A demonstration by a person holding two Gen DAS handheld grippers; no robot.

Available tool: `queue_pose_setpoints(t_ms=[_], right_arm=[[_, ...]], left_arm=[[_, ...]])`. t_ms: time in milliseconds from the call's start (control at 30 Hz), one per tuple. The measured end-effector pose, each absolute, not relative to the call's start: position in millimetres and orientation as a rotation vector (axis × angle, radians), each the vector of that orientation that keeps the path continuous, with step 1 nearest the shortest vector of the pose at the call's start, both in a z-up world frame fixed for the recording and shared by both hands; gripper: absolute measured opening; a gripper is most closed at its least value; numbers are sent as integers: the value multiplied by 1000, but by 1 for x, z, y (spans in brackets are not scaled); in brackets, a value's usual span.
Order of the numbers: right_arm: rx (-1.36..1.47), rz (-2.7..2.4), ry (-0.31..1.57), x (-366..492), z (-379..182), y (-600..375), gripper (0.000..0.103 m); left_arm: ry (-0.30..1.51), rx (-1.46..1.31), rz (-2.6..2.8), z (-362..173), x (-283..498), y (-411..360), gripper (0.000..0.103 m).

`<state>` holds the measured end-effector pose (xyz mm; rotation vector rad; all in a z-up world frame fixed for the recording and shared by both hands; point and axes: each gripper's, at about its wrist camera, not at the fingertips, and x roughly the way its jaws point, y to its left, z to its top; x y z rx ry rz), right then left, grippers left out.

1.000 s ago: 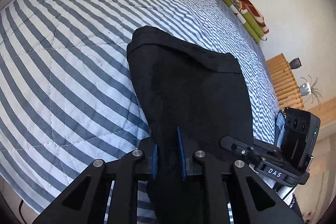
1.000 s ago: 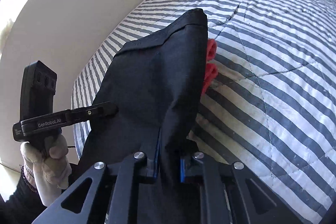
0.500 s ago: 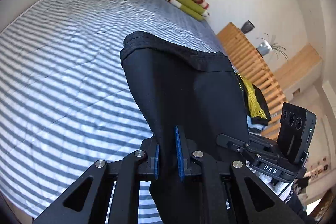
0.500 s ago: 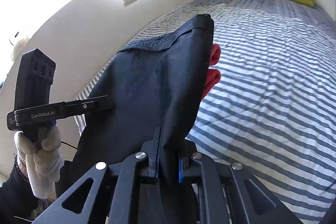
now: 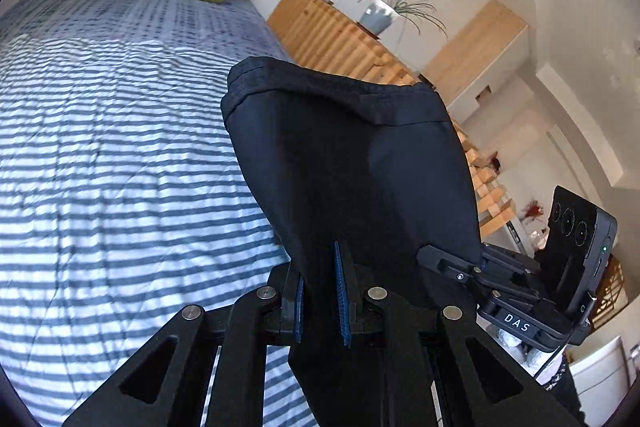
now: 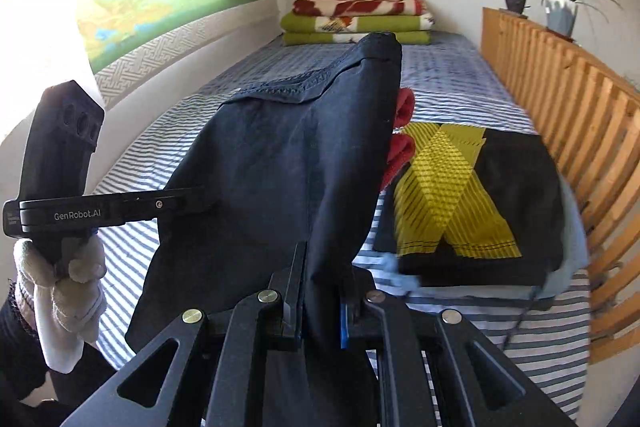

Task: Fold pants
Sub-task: 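Carry the folded pants with both tools onto the clothes stack by the headboard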

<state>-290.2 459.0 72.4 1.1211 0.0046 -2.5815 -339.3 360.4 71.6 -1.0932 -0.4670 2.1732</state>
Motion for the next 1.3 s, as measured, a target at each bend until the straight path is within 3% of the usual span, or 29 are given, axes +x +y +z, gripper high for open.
queue_pose_setpoints(t_ms=[200, 367, 433, 467, 500, 567, 700, 867, 1033, 1133, 1300], right_arm=[[1146, -2702, 21, -341, 86, 523, 11], [1192, -2719, 48, -387, 76, 554, 11], [1215, -2697, 44, -395, 63, 577, 13], [1262, -2680, 42, -407, 49, 583, 19], [1330, -2687, 45, -419, 38, 590, 26], [1463, -2776, 65, -438, 19, 609, 29], [1351, -2976, 46, -436, 30, 630, 29], [1175, -2932, 142, -412, 42, 589, 29], [1296, -2828, 203, -428, 13, 569, 29], [1427, -2823, 133, -444, -9, 575, 29], [1404, -2870, 24, -418, 1, 576, 32]], left_arm=[[-441, -1072, 2133, 86, -416, 483, 13], [-432, -1091, 2145, 65, -487, 541, 14], [-371, -1130, 2208, 42, -512, 555, 22], [-346, -1193, 2238, 27, -523, 559, 29], [-312, -1276, 2262, 14, -535, 566, 32], [-340, -1345, 2248, 3, -547, 564, 37], [-296, -1209, 2277, 18, -534, 562, 40], [-214, -1136, 2242, 28, -500, 568, 39], [-43, -1176, 2194, 5, -472, 595, 40], [-64, -1269, 2163, -19, -473, 598, 40], [-79, -1241, 2197, -4, -454, 573, 40]])
